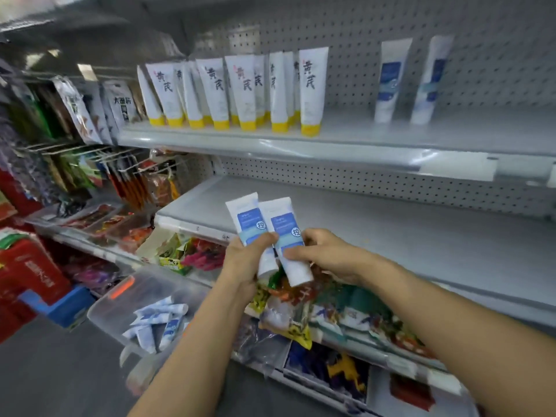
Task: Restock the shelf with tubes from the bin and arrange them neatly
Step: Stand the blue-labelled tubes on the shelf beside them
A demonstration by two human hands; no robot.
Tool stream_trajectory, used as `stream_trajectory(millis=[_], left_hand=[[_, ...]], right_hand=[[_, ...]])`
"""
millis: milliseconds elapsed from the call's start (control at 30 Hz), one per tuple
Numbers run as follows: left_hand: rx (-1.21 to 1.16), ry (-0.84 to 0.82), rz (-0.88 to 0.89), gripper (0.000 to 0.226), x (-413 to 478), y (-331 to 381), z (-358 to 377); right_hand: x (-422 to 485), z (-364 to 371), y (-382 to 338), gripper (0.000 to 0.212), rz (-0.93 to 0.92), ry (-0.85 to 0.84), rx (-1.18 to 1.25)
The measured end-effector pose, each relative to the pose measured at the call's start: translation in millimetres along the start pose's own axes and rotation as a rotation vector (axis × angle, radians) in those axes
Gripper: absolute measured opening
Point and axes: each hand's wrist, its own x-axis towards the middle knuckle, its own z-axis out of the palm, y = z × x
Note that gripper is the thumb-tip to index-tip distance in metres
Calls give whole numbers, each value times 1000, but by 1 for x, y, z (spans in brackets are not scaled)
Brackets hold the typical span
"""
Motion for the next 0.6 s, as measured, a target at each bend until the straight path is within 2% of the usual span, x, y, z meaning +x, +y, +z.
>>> stream_trajectory(millis=[100,233,467,600], left_hand=[[61,-65,61,33,-4,18,36],[158,-153,214,28,-4,46,86],[289,-321,412,25,9,79,167],[324,-366,414,11,20,92,205]], right_hand=[[-22,-32,-22,18,-50,14,-23],[-43,-77,-48,31,-115,108,-48],[-62,-141,-86,28,-225,358,-63],[-66,-182,-105,27,-305,550,-106]])
